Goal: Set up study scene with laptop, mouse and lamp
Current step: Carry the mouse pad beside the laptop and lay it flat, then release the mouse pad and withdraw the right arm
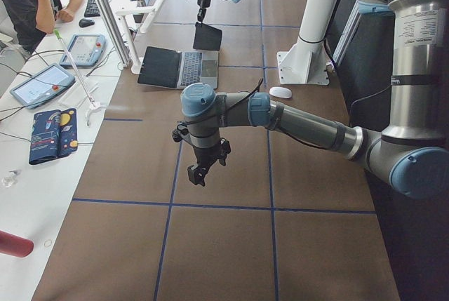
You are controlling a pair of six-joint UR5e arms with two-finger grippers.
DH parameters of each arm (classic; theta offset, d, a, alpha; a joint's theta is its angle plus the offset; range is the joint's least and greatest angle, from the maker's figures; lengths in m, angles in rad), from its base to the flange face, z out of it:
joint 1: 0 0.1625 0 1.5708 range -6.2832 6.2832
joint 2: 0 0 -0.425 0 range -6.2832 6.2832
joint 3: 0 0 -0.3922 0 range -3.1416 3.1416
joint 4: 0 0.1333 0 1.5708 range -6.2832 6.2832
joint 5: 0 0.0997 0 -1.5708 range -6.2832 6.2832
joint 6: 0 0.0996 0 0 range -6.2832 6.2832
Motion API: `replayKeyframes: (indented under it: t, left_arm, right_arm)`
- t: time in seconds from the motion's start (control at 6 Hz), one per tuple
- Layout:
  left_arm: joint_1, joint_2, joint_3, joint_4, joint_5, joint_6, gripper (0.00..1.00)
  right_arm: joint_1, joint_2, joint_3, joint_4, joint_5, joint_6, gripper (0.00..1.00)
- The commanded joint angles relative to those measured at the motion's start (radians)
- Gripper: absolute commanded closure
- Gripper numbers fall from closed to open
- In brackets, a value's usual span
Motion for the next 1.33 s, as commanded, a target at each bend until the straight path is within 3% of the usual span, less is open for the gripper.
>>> replayKeyframes:
  t: [0.0,0.17,0.67,0.83,1.17]
  left_arm:
    - [0.000,-0.001,0.000,0.000,0.000,-0.002,0.00]
    - [0.000,-0.001,-0.004,0.000,0.000,-0.002,0.00]
    - [0.023,-0.016,-0.167,-0.003,0.003,-0.250,0.00]
    - [0.099,-0.016,-0.227,-0.003,0.003,-0.370,0.00]
    - [0.316,-0.016,-0.293,-0.154,0.008,-0.699,0.00]
  right_arm:
    - [0.014,0.013,-0.034,-0.001,-0.001,-0.012,0.46]
    - [0.008,0.013,-0.036,-0.001,-0.007,-0.028,0.00]
    - [0.055,-0.042,0.001,-0.012,0.098,-0.134,0.00]
    - [0.075,-0.111,0.065,-0.036,0.117,-0.222,0.00]
    - [0.136,-0.270,0.264,-0.241,0.124,-0.487,0.00]
